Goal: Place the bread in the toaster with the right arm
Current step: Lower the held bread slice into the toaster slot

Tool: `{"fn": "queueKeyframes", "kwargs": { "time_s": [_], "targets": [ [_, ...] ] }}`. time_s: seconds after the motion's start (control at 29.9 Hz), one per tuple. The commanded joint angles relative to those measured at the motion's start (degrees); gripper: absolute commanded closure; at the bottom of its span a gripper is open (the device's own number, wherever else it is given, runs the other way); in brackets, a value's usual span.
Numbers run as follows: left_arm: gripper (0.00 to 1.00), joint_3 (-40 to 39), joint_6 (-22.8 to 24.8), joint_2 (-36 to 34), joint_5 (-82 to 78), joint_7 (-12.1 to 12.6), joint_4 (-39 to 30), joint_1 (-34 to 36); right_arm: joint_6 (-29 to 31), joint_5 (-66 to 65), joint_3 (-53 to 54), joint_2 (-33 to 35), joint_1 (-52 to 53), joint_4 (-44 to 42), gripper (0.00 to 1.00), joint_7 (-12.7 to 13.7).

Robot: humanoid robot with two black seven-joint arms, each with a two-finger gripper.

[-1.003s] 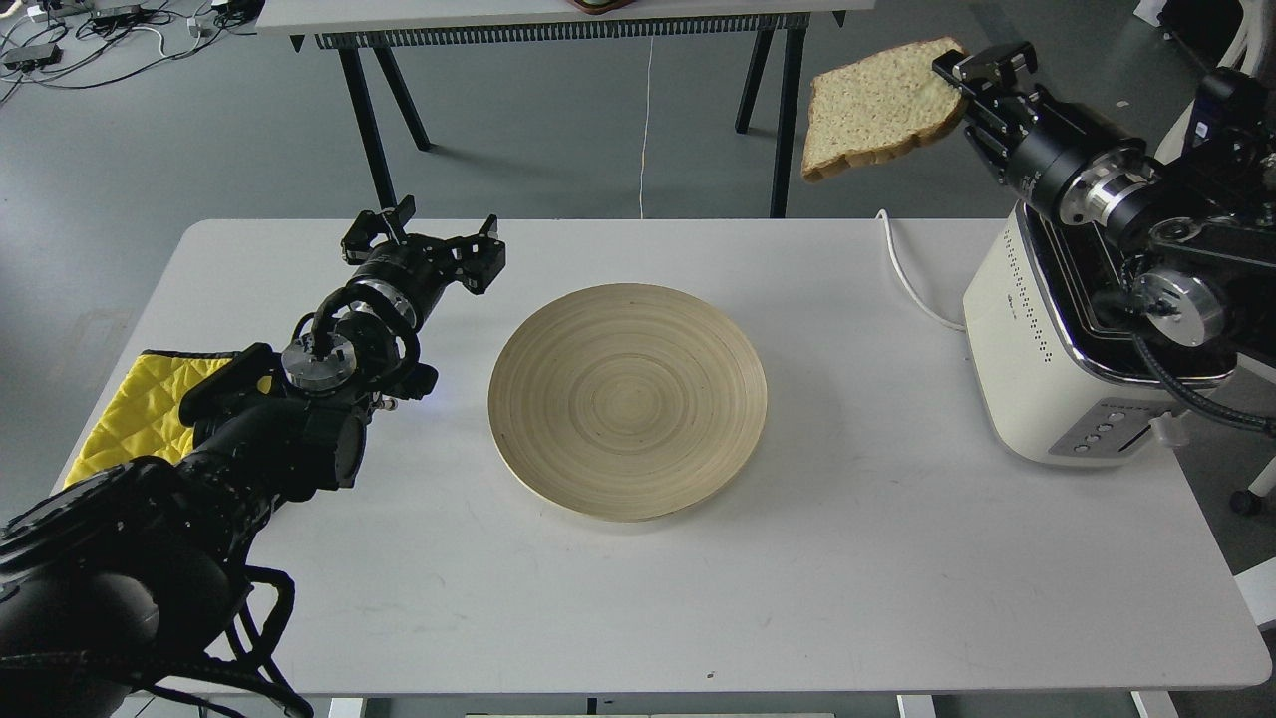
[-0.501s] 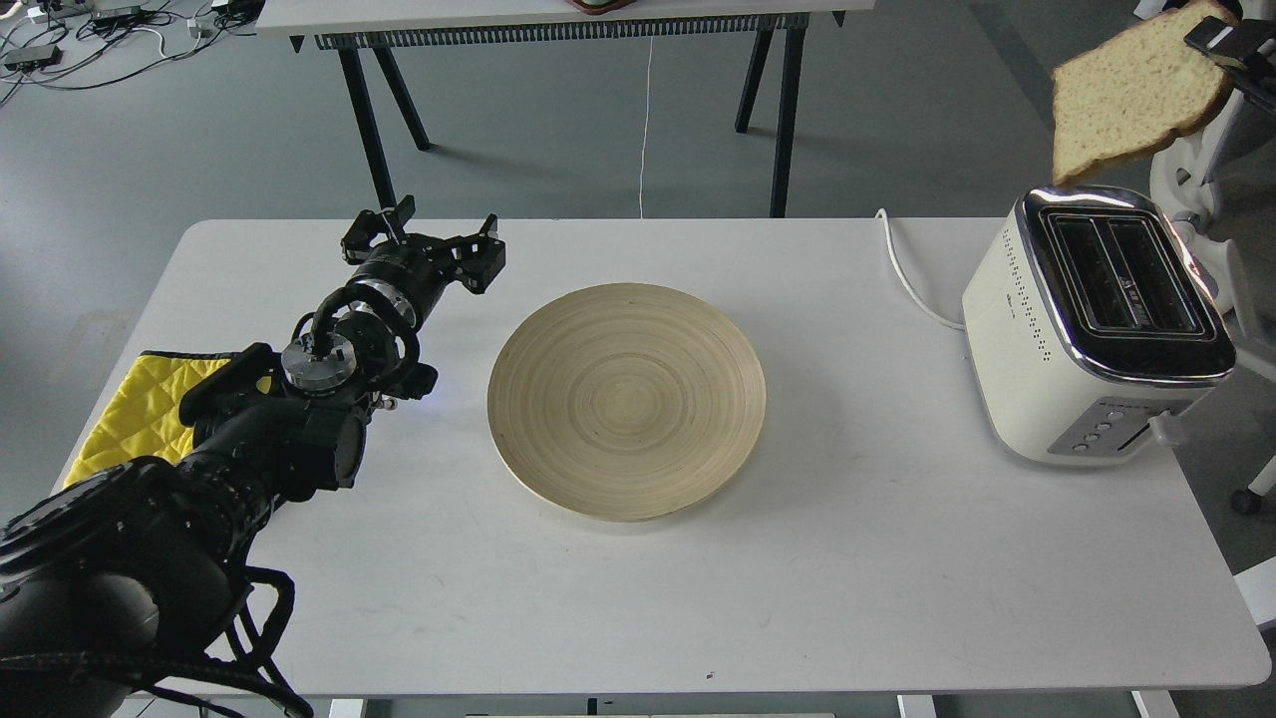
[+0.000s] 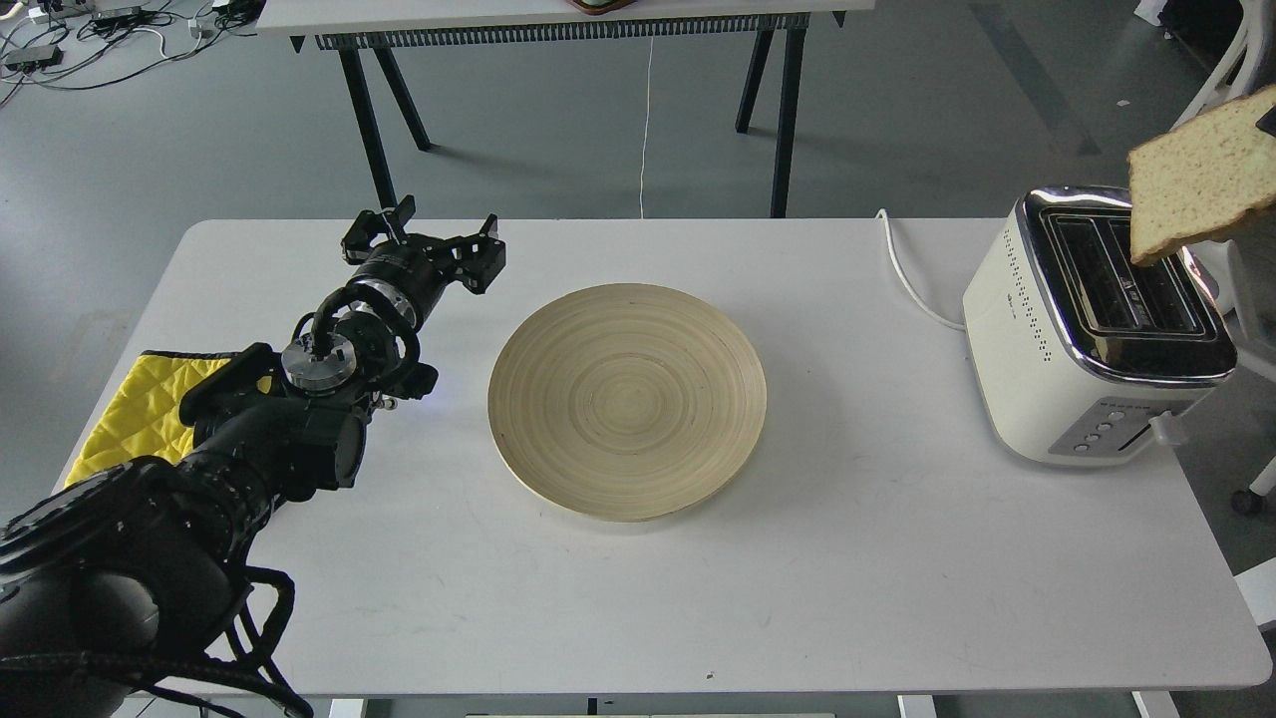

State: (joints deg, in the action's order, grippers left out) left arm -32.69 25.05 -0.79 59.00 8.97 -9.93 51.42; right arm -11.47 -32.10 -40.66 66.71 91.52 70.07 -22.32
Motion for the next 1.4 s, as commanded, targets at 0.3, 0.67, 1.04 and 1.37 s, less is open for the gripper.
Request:
{"fn": "queueKeyframes", "kwargs": {
  "time_s": [0.3, 0.67, 1.04, 1.37],
  "targets": [
    [0.0, 0.0, 0.0, 0.0, -0.02, 0.09, 0.08, 0.0, -0.13, 0.11, 0.06, -0.09, -0.12, 2.79, 0.88, 0.0],
    [0.0, 0.0, 0.0, 0.0, -0.02, 0.0, -0.01, 0.0, -0.92, 0.37, -0.03, -0.35, -2.14, 2.88, 0.88, 0.0],
    [0.0, 0.0, 0.0, 0.0, -0.02, 0.0, -0.01, 0.0, -0.92, 0.55, -0.03, -0.7, -3.02, 3.31, 0.88, 0.0],
    [0.0, 0.0, 0.0, 0.0, -0.02, 0.0, -0.01, 0.0, -1.01, 0.55, -0.03, -0.79, -4.25, 4.55, 0.88, 0.0]
  ]
}}
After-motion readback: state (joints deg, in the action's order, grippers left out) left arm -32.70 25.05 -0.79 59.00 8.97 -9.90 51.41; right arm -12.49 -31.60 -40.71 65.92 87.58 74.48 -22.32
